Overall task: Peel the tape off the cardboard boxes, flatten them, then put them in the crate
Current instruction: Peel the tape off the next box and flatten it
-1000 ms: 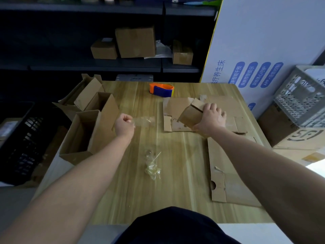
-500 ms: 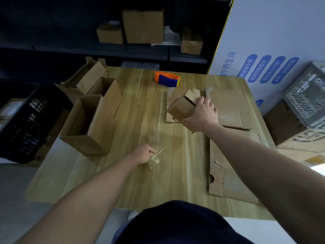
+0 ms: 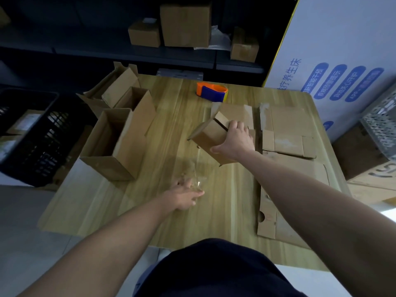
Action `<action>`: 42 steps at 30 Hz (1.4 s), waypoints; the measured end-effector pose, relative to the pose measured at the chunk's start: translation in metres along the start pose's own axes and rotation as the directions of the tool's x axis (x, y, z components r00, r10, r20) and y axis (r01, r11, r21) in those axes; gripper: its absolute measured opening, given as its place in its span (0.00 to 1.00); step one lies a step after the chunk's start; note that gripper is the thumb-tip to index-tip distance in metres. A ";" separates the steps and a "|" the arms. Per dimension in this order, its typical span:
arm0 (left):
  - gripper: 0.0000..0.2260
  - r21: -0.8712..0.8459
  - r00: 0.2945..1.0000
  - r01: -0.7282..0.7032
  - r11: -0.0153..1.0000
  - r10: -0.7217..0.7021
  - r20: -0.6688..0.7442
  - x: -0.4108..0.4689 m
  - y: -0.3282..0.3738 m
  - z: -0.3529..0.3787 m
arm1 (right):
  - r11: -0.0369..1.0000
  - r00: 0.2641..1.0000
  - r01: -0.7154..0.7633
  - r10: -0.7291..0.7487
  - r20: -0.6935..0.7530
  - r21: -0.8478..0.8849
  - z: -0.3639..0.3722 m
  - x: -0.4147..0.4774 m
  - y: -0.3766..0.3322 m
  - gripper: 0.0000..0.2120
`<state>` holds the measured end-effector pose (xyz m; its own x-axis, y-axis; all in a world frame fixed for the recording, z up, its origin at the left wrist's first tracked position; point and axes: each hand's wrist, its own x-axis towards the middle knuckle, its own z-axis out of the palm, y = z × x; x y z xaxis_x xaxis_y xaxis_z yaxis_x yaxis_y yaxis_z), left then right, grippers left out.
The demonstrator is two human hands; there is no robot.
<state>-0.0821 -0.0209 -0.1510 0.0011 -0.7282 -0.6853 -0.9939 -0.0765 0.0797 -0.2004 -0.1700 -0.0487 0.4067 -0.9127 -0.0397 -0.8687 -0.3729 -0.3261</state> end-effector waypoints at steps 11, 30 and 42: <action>0.20 -0.253 0.984 -0.151 0.956 0.120 -0.134 -0.012 -0.022 -0.018 | 0.993 0.963 0.109 -0.093 0.252 -0.052 0.037 -0.017 -0.016 0.49; 0.16 -0.165 0.660 -0.321 0.933 0.095 -0.745 -0.057 -0.080 -0.032 | 0.950 0.962 0.157 -0.085 0.260 -0.269 0.060 -0.014 -0.055 0.43; 0.17 -0.401 0.978 -0.179 0.899 0.119 -0.170 -0.034 -0.061 -0.039 | 0.974 0.960 0.072 -0.009 0.280 -0.217 0.051 -0.009 -0.041 0.49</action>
<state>-0.0168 -0.0175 -0.1045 -0.0982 -0.8374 -0.5378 -0.8491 -0.2113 0.4841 -0.1537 -0.1384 -0.0828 0.4772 -0.8263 -0.2994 -0.8777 -0.4651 -0.1153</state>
